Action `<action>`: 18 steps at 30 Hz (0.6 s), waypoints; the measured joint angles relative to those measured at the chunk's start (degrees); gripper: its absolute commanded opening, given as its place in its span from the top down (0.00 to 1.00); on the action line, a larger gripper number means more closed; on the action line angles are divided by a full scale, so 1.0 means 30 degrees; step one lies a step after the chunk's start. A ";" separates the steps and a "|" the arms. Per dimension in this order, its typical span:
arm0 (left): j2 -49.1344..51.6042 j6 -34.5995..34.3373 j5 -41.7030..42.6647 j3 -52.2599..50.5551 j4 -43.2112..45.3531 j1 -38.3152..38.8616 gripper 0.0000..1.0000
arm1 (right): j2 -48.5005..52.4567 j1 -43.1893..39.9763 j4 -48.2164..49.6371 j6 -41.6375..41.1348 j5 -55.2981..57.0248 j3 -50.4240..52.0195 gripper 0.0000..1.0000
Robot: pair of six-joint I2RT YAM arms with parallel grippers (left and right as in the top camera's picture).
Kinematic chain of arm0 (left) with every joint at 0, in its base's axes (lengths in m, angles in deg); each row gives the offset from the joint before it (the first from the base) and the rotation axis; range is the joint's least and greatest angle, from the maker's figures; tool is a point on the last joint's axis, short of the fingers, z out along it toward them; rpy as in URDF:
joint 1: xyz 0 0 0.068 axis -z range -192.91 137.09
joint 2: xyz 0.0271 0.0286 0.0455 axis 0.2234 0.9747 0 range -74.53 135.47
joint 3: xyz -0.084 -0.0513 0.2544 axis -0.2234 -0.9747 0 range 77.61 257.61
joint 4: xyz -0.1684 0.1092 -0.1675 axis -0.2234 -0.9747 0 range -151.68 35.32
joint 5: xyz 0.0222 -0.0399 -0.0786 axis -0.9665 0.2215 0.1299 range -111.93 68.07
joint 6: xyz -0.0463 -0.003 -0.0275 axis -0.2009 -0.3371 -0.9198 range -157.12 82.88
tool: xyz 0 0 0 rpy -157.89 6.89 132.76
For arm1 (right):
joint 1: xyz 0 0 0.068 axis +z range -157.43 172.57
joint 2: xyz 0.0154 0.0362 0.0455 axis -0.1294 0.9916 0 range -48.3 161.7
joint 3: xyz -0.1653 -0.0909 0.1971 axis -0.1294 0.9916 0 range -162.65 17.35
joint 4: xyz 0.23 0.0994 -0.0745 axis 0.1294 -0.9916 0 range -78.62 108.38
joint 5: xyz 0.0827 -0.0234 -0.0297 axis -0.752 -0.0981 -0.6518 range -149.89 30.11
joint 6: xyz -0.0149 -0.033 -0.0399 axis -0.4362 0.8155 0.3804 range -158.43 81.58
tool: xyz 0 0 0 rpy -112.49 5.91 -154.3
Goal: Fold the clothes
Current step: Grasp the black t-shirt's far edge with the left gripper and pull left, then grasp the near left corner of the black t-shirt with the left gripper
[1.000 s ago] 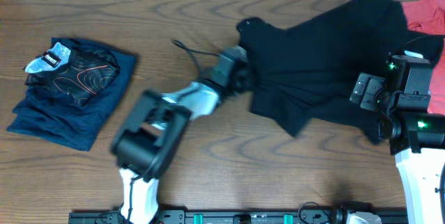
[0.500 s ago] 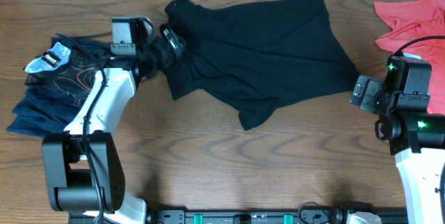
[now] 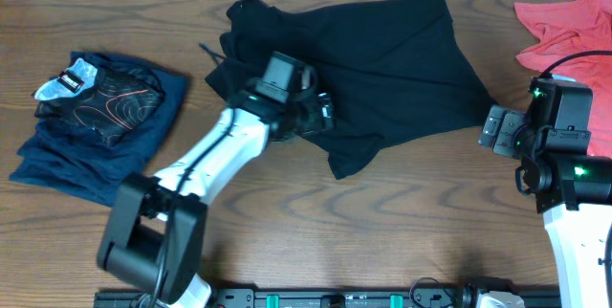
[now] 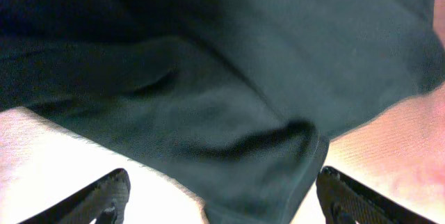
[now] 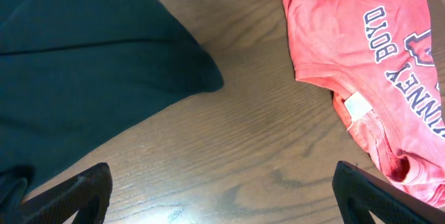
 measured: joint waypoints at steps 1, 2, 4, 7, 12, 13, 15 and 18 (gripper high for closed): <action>0.0233 -0.0255 -0.0401 0.0000 0.0488 0.0291 0.14 | 0.0000 0.0000 -0.0007 0.0007 -0.0015 0.0000 0.01; 0.0495 -0.0539 -0.0663 0.0000 0.0838 0.0495 0.14 | 0.0000 0.0000 -0.0015 0.0007 -0.0015 0.0000 0.01; 0.1260 -0.1115 -0.1122 0.0000 0.1989 0.0758 0.14 | 0.0000 0.0000 -0.0058 0.0007 -0.0044 0.0000 0.01; 0.2441 -0.1967 -0.1552 0.0000 0.3242 0.0780 0.17 | 0.0000 0.0000 -0.0102 0.0007 -0.0080 0.0000 0.01; 0.3577 -0.2929 -0.2397 -0.0007 0.4685 0.0729 0.30 | 0.0000 0.0000 -0.0211 0.0007 -0.0087 0.0000 0.01; 0.3577 -0.3089 -0.2594 -0.0007 0.4743 0.0736 0.34 | 0.0000 0.0000 -0.0211 0.0007 -0.0087 0.0000 0.01; 0.3577 -0.3308 -0.3031 -0.0015 0.4758 0.0736 0.47 | 0.0000 0.0000 -0.0211 0.0007 -0.0087 0.0000 0.01; 0.3577 -0.3694 -0.3504 -0.0015 0.4685 0.0729 0.63 | 0.0000 0.0000 -0.0211 0.0007 -0.0087 0.0000 0.01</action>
